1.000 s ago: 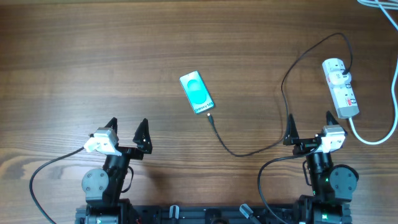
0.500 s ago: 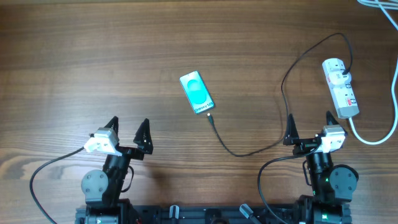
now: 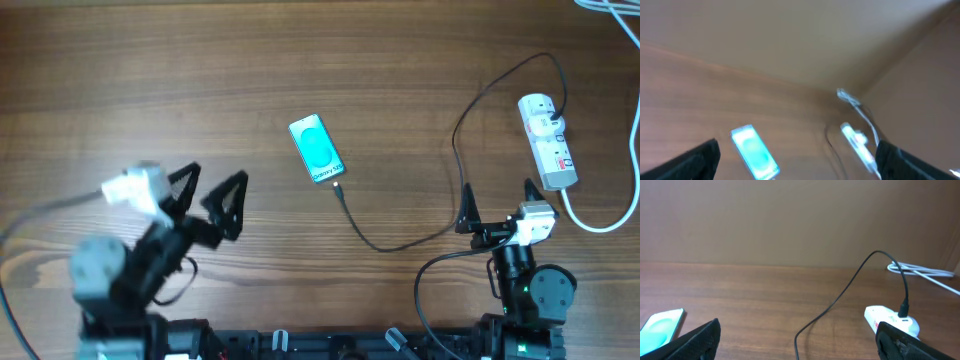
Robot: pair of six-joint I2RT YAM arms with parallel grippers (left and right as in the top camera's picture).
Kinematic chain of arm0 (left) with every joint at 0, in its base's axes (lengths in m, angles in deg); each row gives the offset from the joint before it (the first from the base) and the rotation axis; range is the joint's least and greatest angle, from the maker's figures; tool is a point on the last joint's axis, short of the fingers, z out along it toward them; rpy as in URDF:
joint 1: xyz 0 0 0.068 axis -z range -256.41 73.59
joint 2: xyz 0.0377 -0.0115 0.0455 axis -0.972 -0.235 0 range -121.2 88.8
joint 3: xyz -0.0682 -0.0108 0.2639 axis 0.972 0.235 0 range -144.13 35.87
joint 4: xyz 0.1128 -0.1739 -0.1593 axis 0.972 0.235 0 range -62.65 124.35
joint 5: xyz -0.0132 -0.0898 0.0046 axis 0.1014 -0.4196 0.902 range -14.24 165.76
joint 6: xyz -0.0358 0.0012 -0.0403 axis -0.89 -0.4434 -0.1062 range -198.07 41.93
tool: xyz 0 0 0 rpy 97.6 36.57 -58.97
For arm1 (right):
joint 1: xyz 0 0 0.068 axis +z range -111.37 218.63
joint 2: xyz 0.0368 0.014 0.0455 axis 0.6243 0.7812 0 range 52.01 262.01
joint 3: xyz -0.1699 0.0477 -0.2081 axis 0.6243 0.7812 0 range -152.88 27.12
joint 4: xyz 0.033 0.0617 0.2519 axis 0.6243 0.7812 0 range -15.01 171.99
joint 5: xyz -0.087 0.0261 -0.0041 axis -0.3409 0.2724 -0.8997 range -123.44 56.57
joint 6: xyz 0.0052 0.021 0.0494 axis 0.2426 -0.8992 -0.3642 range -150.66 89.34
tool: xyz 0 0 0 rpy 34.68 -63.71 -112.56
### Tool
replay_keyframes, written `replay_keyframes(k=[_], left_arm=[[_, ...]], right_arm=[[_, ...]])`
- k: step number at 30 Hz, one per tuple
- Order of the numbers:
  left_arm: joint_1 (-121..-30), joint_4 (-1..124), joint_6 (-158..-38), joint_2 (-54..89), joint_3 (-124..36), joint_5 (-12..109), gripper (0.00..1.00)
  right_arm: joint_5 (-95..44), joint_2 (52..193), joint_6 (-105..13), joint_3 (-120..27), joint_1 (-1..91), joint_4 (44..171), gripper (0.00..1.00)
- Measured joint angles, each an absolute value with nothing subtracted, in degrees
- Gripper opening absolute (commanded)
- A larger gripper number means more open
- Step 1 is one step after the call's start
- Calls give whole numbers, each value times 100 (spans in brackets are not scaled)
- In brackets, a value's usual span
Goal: Plug charger to phone and switch on socket
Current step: 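Move the left gripper forward over the teal phone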
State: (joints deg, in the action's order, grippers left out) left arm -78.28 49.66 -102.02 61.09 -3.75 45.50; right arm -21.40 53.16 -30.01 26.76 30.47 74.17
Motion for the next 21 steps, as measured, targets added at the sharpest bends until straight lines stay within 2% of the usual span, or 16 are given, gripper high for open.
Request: replay_keyframes(k=[3,6,14,21], left_arm=[[-7828,5930,-10156,5067,-1443,4104,100],[-7823,6384,-10151,4105,-2099,3752,100],[-7821,6706,-10153,2341,-2162,2592,100],[-7821,6981,-10153,1550,-2162,2305,100]], right_arm=[[-2140,5318,-3001,2676,3047,7417,100],[-2140,5318,-3001,2676,3044,7415,100],[-2140,5318,-3001,2676,3047,7417,100],[-2140,5318,-3001,2676,3047,7417,100]])
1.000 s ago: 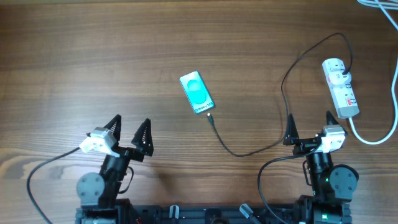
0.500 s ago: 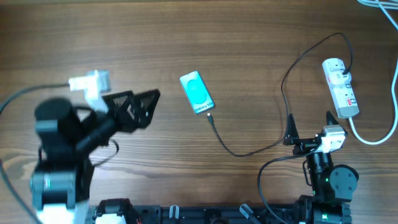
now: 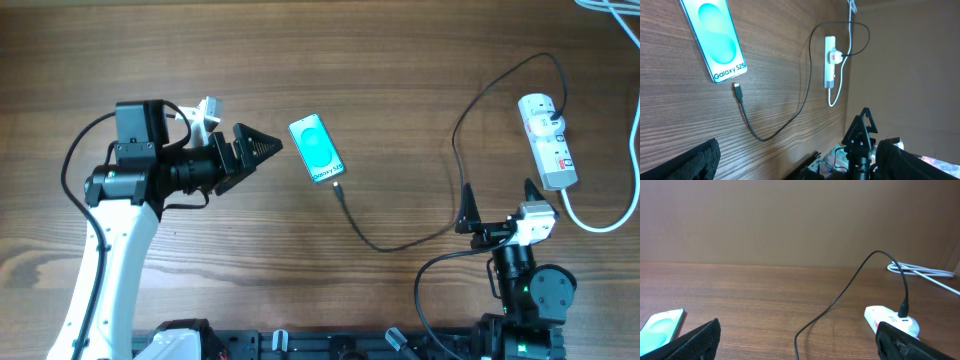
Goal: Plug charger to phone and switch on socket
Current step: 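Move the left gripper forward over the teal phone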
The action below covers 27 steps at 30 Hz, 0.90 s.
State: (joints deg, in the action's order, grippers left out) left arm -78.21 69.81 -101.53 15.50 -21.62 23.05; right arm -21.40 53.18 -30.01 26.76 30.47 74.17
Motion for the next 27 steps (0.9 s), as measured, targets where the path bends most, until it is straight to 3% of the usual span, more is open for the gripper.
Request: replay_keyframes(k=[9,27], left_arm=[[-7415,6983,-10156,1476,-2162,2616,100],[-5076,6421,-11876,1058,-2162,5389,100]], right_arm=[[-2140,5318,-3001,2676,3047,7417,100],[-2140,5318,-3001,2676,3044,7417,100]])
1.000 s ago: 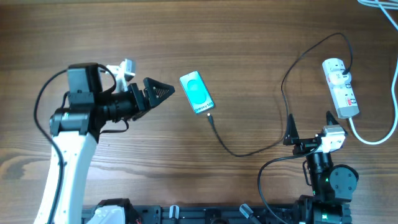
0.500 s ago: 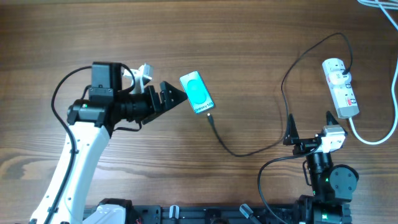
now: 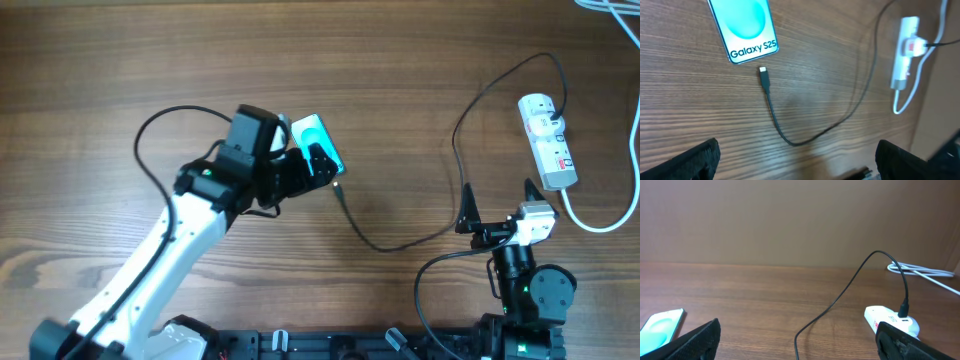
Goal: Plug charger to phone and switch on socket
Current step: 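Move the left gripper forward over the teal phone, then lower the left gripper and grasp the phone's top edge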
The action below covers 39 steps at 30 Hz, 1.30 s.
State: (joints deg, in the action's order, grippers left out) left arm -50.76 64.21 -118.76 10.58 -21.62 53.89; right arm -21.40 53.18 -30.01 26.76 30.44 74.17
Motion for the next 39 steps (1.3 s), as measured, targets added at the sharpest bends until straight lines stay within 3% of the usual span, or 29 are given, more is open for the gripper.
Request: replay_keyframes(k=[15,34,36,38,39], left_arm=[[-4248,5875,-12046,-675,-2162,5547,100],[-4075,5665,-12046,-721,-2162,5560,100],[-4027,5665,-12046,-721,-2162,5564,94],[-3948,5663,-12075,-721,-2162,5573,74],[-3909,5659,-12081,-721,-2162,5577,59]], right_arm=[[-2140,5318,-3001,2676,3047,7417,100],[-2140,5318,-3001,2676,3047,7417,100],[-2140,5318,-3001,2676,3047,7417,100],[-2140,5318,-3001,2676,3044,7417,100],[-2140,5318,-3001,2676,3044,7417,100]])
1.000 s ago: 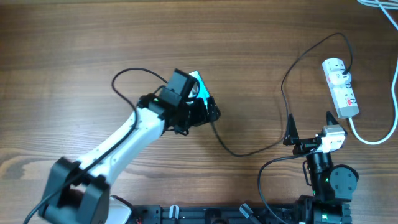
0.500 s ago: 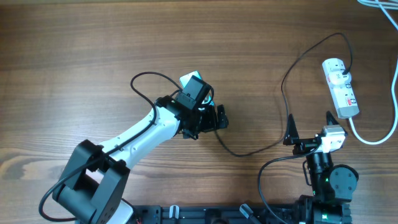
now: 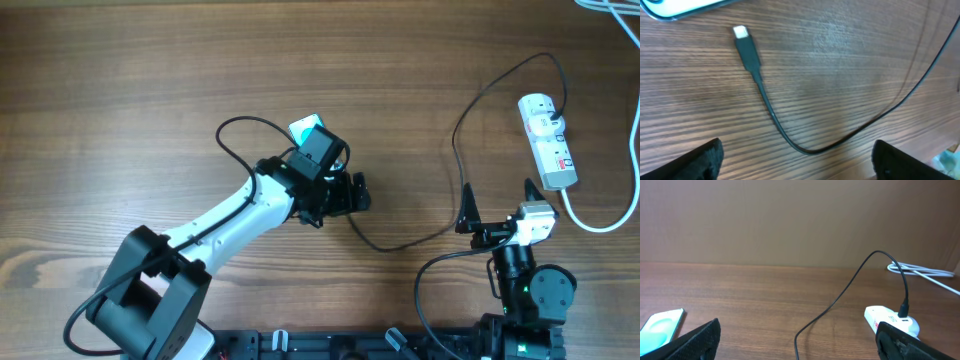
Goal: Plug charger to phone and switch on socket
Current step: 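Lower the left gripper and grasp the phone's top edge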
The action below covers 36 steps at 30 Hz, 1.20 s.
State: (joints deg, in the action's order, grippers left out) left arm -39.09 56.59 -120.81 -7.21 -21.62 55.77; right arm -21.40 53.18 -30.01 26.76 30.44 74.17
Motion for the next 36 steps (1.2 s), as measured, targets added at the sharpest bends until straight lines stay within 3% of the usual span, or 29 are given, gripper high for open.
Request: replay_keyframes(k=[1,2,4,8,12,18,23,25,27,28,36], left_arm=[[-3876,5630,-12057,-721,-2162,5584,36],[-3850,5586,-12112,-723,-2162,5577,21],[-3843,5453,-12105,-723,-2162,5586,6],[-3841,5412,-12236,-723,-2165,5595,4],[-3808,5431,-12451,-723,-2165,5641,8],[-4252,6708,-12621,-765,-2943,5464,9],[-4658,7250,-12569,-774,-4331,5424,22],[-4645,7071,-12564,-774,-4481,5481,33],[-4595,7047,-12549,-774,-4499,5592,64],[-4549,7055,-12555,-776,-4497,5689,97],[-3955,7079,-12571,-854,-4497,6554,100]], right_arm=[[-2140,5318,-3001,2676,3047,7417,100],[-2140,5318,-3001,2676,3044,7417,100],[-2140,5318,-3001,2676,3044,7417,100],[-2140,5318,-3001,2676,3044,7417,100],[-2140,5318,-3001,2676,3044,7417,100],[-2140,5318,-3001,2676,3047,7417,100],[-2140,5318,-3001,2676,3044,7417,100],[-2140,5318,-3001,2676,3047,7417,100],[-2140,5318,-3001,2676,3047,7417,100],[-2140,5318,-3001,2676,3044,7417,100],[-2140,5318,-3001,2676,3044,7417,100]])
